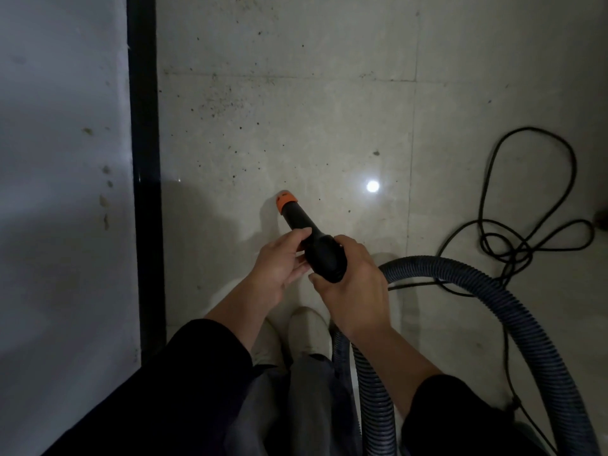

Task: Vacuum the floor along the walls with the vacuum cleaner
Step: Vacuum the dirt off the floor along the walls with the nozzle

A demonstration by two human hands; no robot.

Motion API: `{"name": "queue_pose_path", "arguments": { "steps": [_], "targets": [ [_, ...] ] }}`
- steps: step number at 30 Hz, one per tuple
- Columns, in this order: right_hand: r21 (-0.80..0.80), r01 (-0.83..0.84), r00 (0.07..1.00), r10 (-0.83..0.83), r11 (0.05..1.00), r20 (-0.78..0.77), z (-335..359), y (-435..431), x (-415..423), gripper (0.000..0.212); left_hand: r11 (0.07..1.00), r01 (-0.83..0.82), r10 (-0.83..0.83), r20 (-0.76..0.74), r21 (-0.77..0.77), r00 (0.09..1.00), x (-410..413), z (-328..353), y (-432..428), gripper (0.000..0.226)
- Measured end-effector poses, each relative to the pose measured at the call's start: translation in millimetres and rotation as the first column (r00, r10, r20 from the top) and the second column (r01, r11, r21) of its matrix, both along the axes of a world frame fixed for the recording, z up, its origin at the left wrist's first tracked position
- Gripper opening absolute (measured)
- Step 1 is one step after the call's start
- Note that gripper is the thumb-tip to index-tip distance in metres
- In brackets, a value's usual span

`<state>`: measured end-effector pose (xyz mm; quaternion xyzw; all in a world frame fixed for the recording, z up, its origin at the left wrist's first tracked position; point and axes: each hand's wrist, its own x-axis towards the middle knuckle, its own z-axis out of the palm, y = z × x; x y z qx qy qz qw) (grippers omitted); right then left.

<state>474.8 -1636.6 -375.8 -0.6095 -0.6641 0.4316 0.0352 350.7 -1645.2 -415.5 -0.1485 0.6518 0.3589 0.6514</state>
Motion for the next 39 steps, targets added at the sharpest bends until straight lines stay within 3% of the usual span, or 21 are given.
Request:
{"name": "queue_pose_path", "arguments": {
  "steps": [13,29,39],
  "targets": [
    [0.006,-0.023,1.0,0.023,1.0,-0.003,-3,4,-17,0.057,1.0,-0.003,0.003,-0.006,0.018,1.0,-19,-5,1,0.03],
    [-0.024,-0.1,0.994,0.099,0.995,-0.033,-4,-1,-44,0.054,0.998,-0.058,0.058,-0.044,0.001,0.997,-47,-2,-15,0.012],
    [-0.029,-0.063,0.998,0.063,0.998,-0.005,-1,-7,-20,0.056,0.998,-0.048,0.048,-0.001,-0.028,0.999,-20,0,-15,0.026]
  ]
}}
